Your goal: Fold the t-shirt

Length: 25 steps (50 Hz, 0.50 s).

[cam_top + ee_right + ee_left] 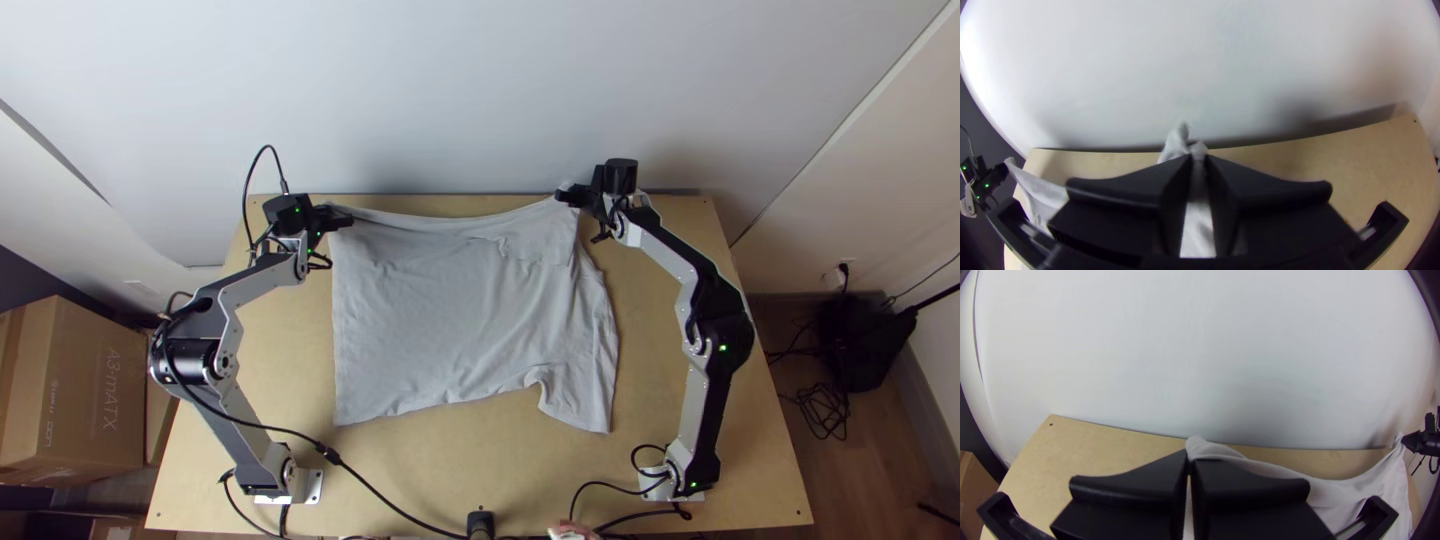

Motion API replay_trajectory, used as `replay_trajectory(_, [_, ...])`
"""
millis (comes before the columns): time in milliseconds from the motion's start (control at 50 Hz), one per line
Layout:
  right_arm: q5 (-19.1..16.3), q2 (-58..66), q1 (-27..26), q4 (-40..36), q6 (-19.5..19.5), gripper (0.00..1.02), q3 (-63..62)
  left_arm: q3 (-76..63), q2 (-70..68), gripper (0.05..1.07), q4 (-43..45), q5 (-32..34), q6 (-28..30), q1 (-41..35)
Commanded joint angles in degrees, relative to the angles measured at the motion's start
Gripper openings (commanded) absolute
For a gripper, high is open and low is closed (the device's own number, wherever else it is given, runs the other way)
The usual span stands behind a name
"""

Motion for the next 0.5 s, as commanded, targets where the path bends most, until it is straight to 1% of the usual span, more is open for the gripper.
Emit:
replay_trajectory(0, [1.1, 2.9, -0.5, -3.5, 0.1, 0.85, 5.6, 2.1, 1.1, 0.57, 0.7, 0.4, 0.0, -0.6])
replay_trajectory(20, [1.5, 3.4, -0.5, -5.0, 0.1, 0.97, 6.7, 2.3, 1.0, 0.72, 0.7, 0.4, 0.0, -0.8])
replay_trajectory(40, [1.8, 3.7, -0.5, -6.0, -0.1, 1.0, 7.7, 2.5, 0.9, 0.86, 0.7, 0.4, 0.0, -0.8])
replay_trajectory(60, [2.0, 3.9, -0.6, -6.2, -0.3, 0.99, 8.3, 2.7, 0.7, 0.94, 0.6, 0.4, -0.3, -0.8])
replay_trajectory(80, [2.2, 3.8, -0.7, -6.2, -0.3, 0.99, 8.5, 3.0, 0.5, 0.96, 0.5, 0.4, -0.8, -0.8])
replay_trajectory(180, [3.0, 1.7, -1.3, -6.1, -0.1, 0.99, 7.8, 4.4, -0.1, 0.99, -0.7, 0.4, -3.3, -0.4])
replay_trajectory(240, [3.9, -0.7, -2.1, -6.1, -0.1, 0.99, 6.9, 5.6, -0.3, 0.99, -2.9, 0.4, -4.6, 0.2])
replay_trajectory(280, [4.2, -2.7, -2.6, -6.2, 0.2, 0.99, 5.8, 6.1, -0.5, 0.99, -3.5, 0.4, -5.8, 0.7])
replay_trajectory(320, [4.7, -4.6, -3.0, -6.7, 1.4, 0.99, 4.6, 6.3, -1.1, 0.99, -4.7, 0.4, -6.2, 0.9])
replay_trajectory(480, [5.0, -15.1, -4.5, -15.9, 2.3, 0.99, 0.3, 6.1, -5.5, 1.0, -7.6, 0.4, -7.7, 0.9])
